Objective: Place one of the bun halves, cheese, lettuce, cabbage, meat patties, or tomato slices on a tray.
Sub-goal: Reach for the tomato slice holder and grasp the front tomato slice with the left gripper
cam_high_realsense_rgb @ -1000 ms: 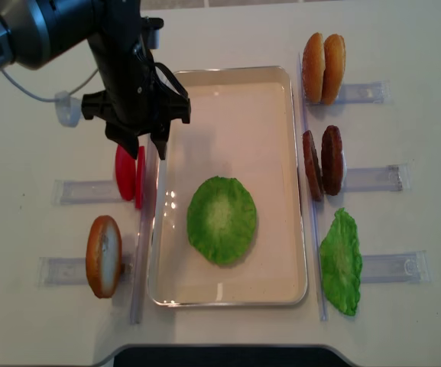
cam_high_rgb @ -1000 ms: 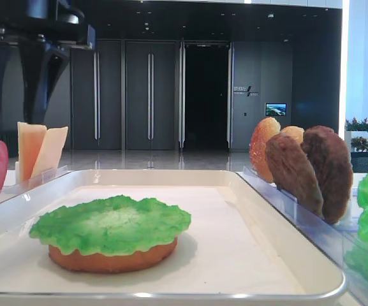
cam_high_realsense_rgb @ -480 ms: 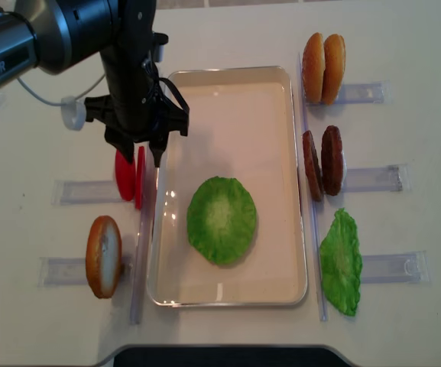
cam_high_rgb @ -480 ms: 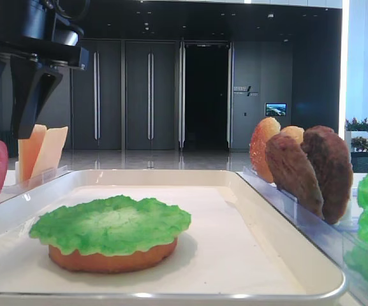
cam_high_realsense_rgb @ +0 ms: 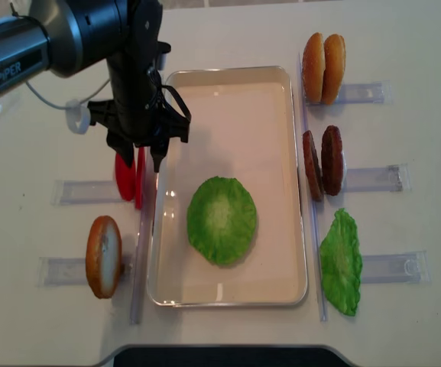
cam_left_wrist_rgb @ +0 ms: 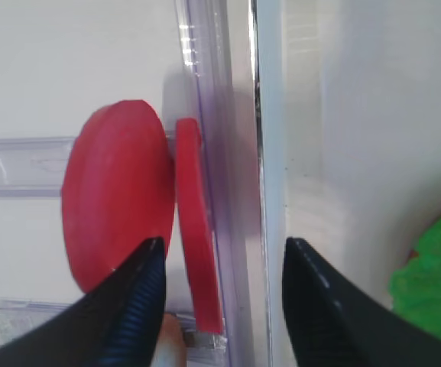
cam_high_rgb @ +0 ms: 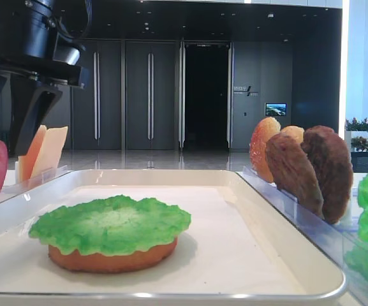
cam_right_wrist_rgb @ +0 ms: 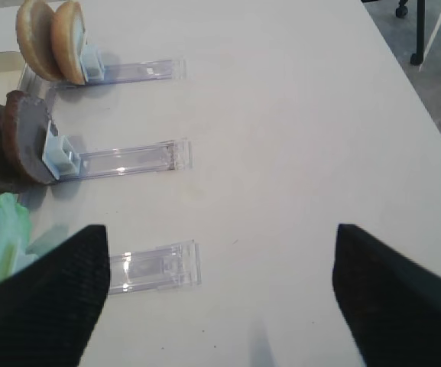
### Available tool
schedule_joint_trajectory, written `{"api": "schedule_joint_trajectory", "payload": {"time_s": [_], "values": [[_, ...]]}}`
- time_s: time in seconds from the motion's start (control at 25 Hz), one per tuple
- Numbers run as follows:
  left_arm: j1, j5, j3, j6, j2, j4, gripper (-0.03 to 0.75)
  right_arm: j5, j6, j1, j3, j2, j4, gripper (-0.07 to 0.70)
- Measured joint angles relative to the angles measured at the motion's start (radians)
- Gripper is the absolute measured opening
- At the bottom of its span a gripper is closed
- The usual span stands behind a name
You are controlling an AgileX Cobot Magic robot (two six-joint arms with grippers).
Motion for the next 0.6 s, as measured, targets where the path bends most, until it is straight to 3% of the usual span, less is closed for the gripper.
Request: {"api": "schedule_joint_trajectory", "payload": {"time_s": [0.48, 0.6], "values": [[0.0, 0.0, -0.001, 0.009, 0.058, 0.013, 0.377, 0.0, 0.0, 0.0, 0.0, 0.0, 0.0, 0.593], [0.0, 0.0, -0.001, 0.015, 0.06, 0.013, 0.321, 0.0, 0.0, 0.0, 0.0, 0.0, 0.0, 0.593]]}}
